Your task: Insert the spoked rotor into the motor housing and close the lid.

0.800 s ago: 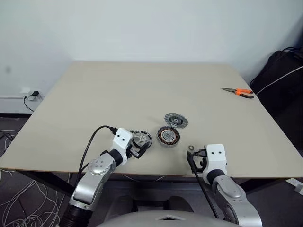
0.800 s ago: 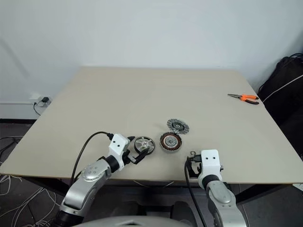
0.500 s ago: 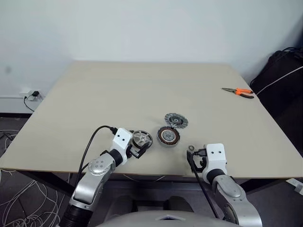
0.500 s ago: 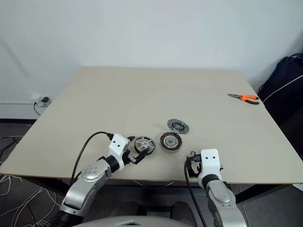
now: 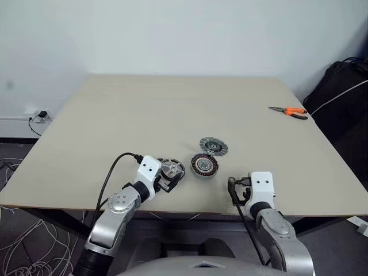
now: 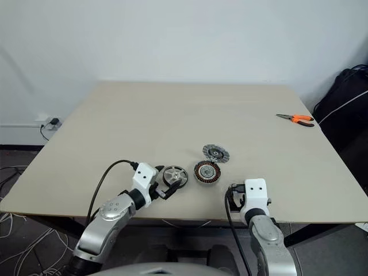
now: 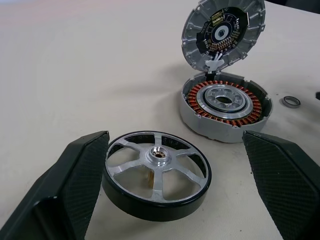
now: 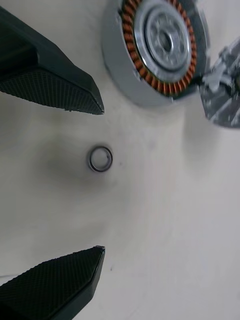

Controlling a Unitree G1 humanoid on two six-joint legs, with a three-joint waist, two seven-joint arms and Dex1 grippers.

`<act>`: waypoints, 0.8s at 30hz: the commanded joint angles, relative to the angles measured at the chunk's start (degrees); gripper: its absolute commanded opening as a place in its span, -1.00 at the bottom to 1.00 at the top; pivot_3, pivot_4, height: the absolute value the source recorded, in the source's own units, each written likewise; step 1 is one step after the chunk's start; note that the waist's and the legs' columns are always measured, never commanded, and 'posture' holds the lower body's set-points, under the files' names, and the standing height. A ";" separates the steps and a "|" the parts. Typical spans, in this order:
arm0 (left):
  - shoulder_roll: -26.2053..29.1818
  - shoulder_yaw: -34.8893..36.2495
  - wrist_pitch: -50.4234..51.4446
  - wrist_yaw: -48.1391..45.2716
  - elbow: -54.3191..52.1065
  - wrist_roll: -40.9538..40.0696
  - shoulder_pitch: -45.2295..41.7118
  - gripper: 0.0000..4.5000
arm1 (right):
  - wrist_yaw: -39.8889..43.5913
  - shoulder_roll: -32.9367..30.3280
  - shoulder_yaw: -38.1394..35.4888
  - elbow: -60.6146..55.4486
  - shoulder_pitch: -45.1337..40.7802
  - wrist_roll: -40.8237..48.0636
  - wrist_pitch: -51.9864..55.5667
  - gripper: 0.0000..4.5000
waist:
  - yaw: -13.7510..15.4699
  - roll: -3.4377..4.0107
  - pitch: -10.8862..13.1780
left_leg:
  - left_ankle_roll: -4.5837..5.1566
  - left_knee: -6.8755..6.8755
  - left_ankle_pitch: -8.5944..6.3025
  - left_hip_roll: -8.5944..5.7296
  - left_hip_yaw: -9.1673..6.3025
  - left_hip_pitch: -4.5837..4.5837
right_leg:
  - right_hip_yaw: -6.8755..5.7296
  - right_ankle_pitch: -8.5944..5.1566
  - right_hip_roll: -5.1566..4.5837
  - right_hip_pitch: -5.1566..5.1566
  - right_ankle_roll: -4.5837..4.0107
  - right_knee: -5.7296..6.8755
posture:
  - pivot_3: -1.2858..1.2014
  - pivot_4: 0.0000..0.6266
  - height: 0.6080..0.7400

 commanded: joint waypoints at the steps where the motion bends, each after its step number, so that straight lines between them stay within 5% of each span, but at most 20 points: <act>1: -0.31 -0.12 -0.68 -0.11 -0.09 0.08 -1.40 1.00 | -0.88 0.37 -0.78 2.14 -3.19 -0.48 -2.45 0.99 | 0.00 0.00 0.00 | 0.00 0.00 0.00 0.00 0.00 0.00 | 0.00 0.00 0.00 0.00 0.00 0.00 | 0.03 -1.00 1.00; 15: 0.01 0.30 -0.41 0.31 -0.85 0.38 -0.92 1.00 | -0.59 0.92 -1.51 17.11 -9.97 -0.36 -5.56 0.99 | -0.05 0.02 -0.01 | 0.00 0.00 0.01 -0.02 0.02 -0.01 | 0.02 0.00 0.02 0.00 -0.02 -0.01 | 0.03 -1.00 1.00; 18: -0.04 0.36 -0.41 0.52 -1.14 0.44 -0.39 1.00 | -0.40 1.10 -1.69 17.95 -9.10 -0.06 -5.47 0.72 | -0.05 0.04 -0.04 | 0.00 0.00 0.01 -0.02 0.02 0.01 | 0.03 0.00 0.01 0.01 -0.02 -0.01 | 0.03 -1.00 1.00; 24: -0.23 0.17 -0.30 0.85 -1.43 0.49 0.22 1.00 | -0.25 1.42 -1.57 16.05 -7.24 0.66 -4.50 -0.17 | 0.10 0.05 -0.10 | 0.00 0.00 0.01 -0.02 0.02 0.03 | 0.01 0.00 -0.03 0.06 -0.02 0.00 | 0.03 -1.00 1.00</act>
